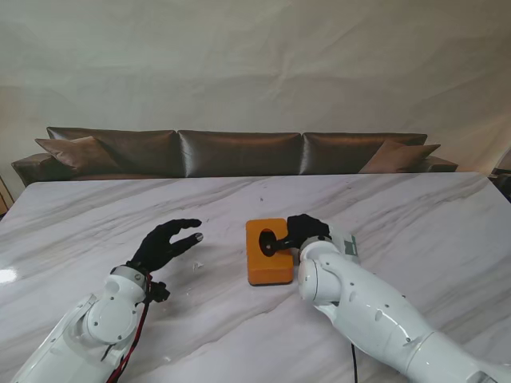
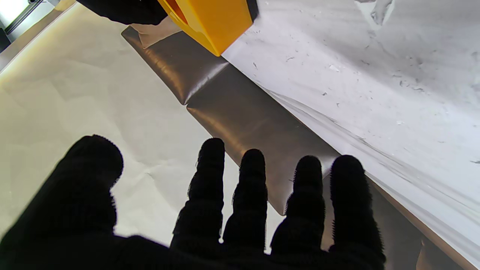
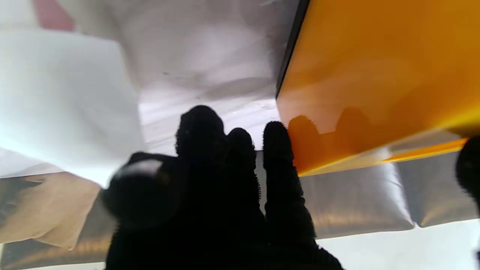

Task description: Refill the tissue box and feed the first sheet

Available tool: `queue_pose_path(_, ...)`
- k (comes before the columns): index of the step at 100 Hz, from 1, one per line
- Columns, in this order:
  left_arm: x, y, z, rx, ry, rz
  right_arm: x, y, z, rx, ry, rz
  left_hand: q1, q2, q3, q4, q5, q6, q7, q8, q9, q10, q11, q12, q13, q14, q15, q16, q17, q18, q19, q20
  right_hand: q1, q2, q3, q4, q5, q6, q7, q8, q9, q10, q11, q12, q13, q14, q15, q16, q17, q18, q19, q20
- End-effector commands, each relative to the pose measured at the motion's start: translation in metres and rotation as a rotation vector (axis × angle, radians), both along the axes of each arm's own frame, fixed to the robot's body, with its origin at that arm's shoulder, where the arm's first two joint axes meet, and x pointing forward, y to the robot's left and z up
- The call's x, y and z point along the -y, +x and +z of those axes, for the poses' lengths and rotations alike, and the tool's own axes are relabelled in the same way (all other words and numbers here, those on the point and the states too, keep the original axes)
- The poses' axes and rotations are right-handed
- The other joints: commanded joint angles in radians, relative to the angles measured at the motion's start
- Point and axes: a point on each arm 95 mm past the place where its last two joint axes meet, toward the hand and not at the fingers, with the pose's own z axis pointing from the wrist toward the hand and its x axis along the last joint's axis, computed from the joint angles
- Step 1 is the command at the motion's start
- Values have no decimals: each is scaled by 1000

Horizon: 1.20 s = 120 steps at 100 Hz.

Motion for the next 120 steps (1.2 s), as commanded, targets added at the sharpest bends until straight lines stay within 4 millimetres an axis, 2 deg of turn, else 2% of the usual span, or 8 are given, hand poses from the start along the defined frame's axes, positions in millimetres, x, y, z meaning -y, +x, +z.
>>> queue_pose_path(1, 2, -2, -3, -15, -7, -1, -10, 2, 3, -2, 7, 27, -22, 37, 9, 42, 15, -4, 15, 30, 12, 4, 22, 11, 32, 4, 10, 14, -1, 29, -431, 15, 8, -21, -8, 18, 46, -82, -20, 14, -55, -26, -31, -29, -14, 137, -17, 18, -150, 0, -25, -5)
queue_pose_path(8, 3, -1, -4, -16, -9, 0, -15, 4, 3, 1, 13, 53, -22, 37, 9, 42, 15, -5, 15, 31, 11, 3, 22, 11, 31, 4, 10, 14, -2, 30, -431, 15, 38, -32, -10, 25, 86, -127, -44, 23, -74, -22, -55, -52, -79, 145, -76, 18, -241, 54, -88, 5)
queue_pose_path(19, 3, -1, -4, -17, -10, -1, -23, 8, 2, -1, 28, 85, -23, 38, 8, 42, 15, -5, 15, 31, 10, 2, 21, 11, 31, 3, 10, 14, -2, 30, -432, 15, 76, -50, -9, 35, 113, -168, -69, 31, -89, -22, -83, -76, -126, 151, -149, 1, -322, 97, -159, 12)
queue_pose_path(36, 2, -2, -3, -16, -10, 3, -36, 11, 1, 10, 44, 136, -24, 39, 8, 43, 15, -5, 14, 32, 11, 3, 21, 11, 31, 3, 10, 14, -2, 30, -432, 15, 147, -99, 7, 52, 115, -190, -91, 37, -100, -29, -108, -105, -157, 147, -248, -35, -405, 153, -257, 17)
queue_pose_path(70, -1, -6, -1, -9, -9, 16, -62, 7, 2, 44, 63, 242, -24, 40, 6, 43, 19, -7, 14, 33, 15, 1, 21, 11, 32, 4, 9, 14, -2, 30, -432, 15, 276, -194, 72, 96, 167, -258, -75, 40, -64, -62, -109, -116, -134, 106, -298, -60, -447, 171, -317, 25)
queue_pose_path(108, -4, -8, -1, 0, -18, 21, -90, -3, 3, 55, 86, 357, -24, 41, 4, 44, 22, -8, 17, 37, 17, 1, 20, 10, 35, 5, 13, 17, -2, 31, -432, 16, 386, -248, 119, 129, 256, -316, -60, 21, -18, -116, -110, -118, -121, 71, -327, -72, -472, 168, -354, 33)
queue_pose_path(113, -4, -8, -2, 0, -20, 22, -94, -10, 13, 60, 95, 377, -24, 40, 4, 44, 21, -8, 17, 37, 17, 3, 21, 11, 35, 6, 13, 17, -2, 31, -432, 16, 397, -252, 123, 131, 261, -319, -57, 19, -14, -119, -110, -118, -120, 65, -330, -73, -476, 167, -359, 33)
queue_pose_path(120, -4, -8, -2, 0, -23, 22, -95, -13, 15, 55, 89, 384, -24, 42, 4, 44, 23, -9, 17, 38, 18, 3, 21, 11, 35, 6, 13, 17, -3, 31, -432, 16, 411, -263, 127, 131, 264, -321, -54, 16, -8, -125, -111, -118, -118, 57, -335, -75, -480, 165, -365, 35)
